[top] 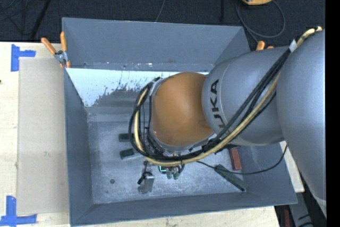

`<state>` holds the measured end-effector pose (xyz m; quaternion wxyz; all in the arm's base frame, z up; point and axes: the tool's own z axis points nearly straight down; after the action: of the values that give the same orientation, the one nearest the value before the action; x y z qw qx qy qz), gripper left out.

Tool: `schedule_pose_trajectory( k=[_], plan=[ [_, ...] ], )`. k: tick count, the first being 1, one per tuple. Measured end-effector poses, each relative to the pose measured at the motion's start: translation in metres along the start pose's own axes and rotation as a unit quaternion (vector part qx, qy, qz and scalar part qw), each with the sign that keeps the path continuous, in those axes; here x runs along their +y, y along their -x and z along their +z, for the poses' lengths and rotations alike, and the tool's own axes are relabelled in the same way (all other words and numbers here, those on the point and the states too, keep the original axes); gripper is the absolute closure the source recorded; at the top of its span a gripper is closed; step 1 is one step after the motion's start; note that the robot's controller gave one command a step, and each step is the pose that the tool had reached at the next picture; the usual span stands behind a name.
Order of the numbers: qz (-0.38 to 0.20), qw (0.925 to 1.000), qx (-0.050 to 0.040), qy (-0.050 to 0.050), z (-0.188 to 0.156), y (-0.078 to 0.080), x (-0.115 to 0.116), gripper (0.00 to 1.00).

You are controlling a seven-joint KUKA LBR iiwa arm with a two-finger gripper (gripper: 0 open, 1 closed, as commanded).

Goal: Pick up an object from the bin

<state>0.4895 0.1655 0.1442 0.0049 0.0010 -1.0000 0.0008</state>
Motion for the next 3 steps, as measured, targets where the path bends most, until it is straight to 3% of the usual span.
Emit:
schedule_pose_trajectory(
  k=[1, 2, 3],
  plan=[
    [-0.112, 0.9937, -0.0044, -0.001, 0.04, 0.049, -0.075, 0.0],
    [-0.199, 0.98, -0.0067, 0.001, 0.074, 0.075, -0.009, 0.0],
    [-0.196, 0.9805, -0.0084, 0.002, 0.071, 0.077, -0.01, 1.0]
  ],
)
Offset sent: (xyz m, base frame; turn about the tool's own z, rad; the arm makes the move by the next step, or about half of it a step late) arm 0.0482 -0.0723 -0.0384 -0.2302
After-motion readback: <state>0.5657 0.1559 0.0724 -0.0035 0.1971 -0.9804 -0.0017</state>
